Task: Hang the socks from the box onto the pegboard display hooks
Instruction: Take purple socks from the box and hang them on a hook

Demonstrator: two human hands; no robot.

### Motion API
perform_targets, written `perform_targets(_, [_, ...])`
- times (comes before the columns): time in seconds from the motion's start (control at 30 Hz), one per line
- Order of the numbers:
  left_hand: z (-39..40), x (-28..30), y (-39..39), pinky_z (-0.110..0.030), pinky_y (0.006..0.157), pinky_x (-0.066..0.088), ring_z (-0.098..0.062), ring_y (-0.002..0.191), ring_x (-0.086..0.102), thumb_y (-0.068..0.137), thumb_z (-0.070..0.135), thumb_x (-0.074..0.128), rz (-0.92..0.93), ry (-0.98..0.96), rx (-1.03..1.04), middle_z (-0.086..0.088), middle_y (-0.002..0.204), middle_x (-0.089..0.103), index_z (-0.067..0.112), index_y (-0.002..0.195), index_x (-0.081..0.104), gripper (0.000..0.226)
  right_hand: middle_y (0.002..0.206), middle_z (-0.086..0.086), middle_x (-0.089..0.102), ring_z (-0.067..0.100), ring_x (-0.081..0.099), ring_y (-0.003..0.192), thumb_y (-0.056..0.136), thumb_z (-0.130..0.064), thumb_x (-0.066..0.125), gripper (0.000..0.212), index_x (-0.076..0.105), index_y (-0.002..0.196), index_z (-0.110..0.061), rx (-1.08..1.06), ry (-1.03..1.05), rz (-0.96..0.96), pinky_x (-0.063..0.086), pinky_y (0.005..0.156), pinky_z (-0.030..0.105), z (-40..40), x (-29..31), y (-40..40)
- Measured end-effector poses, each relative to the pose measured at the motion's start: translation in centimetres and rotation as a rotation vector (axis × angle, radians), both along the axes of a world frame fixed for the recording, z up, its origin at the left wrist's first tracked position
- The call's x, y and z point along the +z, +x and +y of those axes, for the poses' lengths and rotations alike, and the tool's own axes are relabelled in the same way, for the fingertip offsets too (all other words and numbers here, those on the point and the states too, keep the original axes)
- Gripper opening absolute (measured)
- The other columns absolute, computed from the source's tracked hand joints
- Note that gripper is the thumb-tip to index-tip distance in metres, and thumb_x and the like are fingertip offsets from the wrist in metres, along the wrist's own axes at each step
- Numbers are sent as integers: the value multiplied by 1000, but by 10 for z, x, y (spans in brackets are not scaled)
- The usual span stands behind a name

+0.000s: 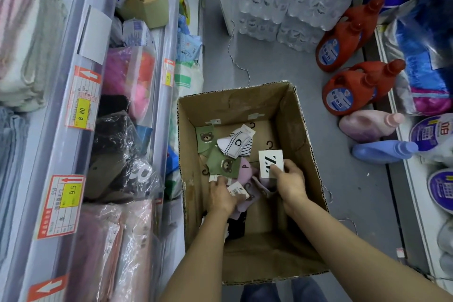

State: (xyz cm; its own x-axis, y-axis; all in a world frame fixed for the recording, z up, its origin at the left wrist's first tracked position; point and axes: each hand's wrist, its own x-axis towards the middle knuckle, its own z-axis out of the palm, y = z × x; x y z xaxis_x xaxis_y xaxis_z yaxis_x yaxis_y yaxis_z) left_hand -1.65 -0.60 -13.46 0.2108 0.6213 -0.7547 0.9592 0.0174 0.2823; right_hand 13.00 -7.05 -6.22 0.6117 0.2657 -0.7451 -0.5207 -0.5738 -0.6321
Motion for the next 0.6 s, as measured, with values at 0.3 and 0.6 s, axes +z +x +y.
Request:
perform_targets(0.3, [-10, 8, 7, -37, 88, 49, -27, 110, 57, 71, 51, 78, -71, 146, -72, -2, 119, 57, 22, 121, 57, 61, 103, 10, 68, 28, 67, 92, 98, -6, 51, 11, 58, 103, -13, -26, 9, 41, 54, 79, 37, 1, 7, 1])
perform_targets(0.6, [22, 89, 20, -38, 87, 53, -20, 101, 64, 101, 22, 50, -648, 128, 534, -2, 107, 68, 20, 112, 60, 15, 99, 17, 73, 26, 72, 86, 94, -3, 60, 13, 59, 107, 0, 58, 237, 4, 58, 71, 32, 16, 54, 10])
